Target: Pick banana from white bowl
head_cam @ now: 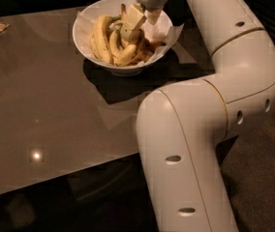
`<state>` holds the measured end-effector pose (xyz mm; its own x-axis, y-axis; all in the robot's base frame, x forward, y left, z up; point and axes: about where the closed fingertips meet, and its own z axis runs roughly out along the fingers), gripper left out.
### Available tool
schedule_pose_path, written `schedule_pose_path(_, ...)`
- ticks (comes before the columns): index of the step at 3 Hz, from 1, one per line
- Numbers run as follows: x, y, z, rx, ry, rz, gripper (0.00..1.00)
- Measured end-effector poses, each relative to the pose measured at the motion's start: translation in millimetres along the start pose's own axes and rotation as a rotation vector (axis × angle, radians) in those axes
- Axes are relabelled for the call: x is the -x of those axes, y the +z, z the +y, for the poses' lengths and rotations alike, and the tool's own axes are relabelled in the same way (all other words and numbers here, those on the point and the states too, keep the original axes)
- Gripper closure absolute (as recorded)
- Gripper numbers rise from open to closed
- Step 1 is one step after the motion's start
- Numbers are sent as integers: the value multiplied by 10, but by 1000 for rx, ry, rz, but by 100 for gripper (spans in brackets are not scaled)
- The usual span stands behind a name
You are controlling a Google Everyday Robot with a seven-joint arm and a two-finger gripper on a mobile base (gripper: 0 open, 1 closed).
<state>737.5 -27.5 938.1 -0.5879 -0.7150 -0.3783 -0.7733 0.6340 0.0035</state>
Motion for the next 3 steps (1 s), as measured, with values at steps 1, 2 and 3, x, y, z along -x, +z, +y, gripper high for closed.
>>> schedule_pose_path(1,-35,109,-37,10,10,13,41)
schedule_pose_path(2,-22,143,-24,20,-21,12,64)
schedule_pose_path(3,-6,150,-7,25,-56,11,87)
